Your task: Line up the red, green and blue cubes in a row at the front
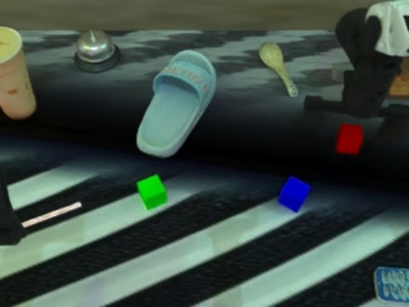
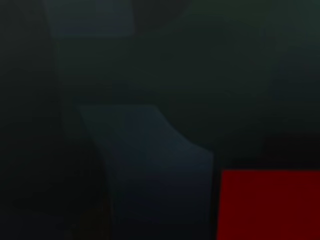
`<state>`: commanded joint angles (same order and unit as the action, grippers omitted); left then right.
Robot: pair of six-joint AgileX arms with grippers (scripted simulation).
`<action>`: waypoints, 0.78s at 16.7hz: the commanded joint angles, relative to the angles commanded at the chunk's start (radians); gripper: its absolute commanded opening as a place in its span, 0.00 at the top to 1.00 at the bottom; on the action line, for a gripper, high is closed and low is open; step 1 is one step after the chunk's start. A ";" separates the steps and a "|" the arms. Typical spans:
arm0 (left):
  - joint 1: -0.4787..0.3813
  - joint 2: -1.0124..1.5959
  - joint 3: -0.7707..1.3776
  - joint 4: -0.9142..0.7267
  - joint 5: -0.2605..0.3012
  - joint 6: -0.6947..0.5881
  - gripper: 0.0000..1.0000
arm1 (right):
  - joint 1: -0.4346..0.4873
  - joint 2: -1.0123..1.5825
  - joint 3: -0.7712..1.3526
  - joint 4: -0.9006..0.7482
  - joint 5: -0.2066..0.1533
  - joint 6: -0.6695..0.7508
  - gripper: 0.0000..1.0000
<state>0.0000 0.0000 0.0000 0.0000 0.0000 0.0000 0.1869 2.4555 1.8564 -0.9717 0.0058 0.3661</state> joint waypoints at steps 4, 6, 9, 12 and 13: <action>0.000 0.000 0.000 0.000 0.000 0.000 0.00 | 0.000 0.000 0.000 0.000 0.000 0.000 0.08; 0.000 0.000 0.000 0.000 0.000 0.000 0.00 | 0.000 0.000 0.000 0.000 0.000 0.000 0.23; 0.000 0.000 0.000 0.000 0.000 0.000 0.00 | 0.000 0.000 0.000 0.000 0.000 0.000 0.45; 0.000 0.000 0.000 0.000 0.000 0.000 0.00 | 0.000 0.000 0.000 0.000 0.000 0.000 0.68; 0.000 0.000 0.000 0.000 0.000 0.000 0.00 | 0.000 0.000 0.000 0.000 0.000 0.000 0.75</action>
<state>0.0000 0.0000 0.0000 0.0000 0.0000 0.0000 0.1869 2.4555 1.8564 -0.9717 0.0058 0.3661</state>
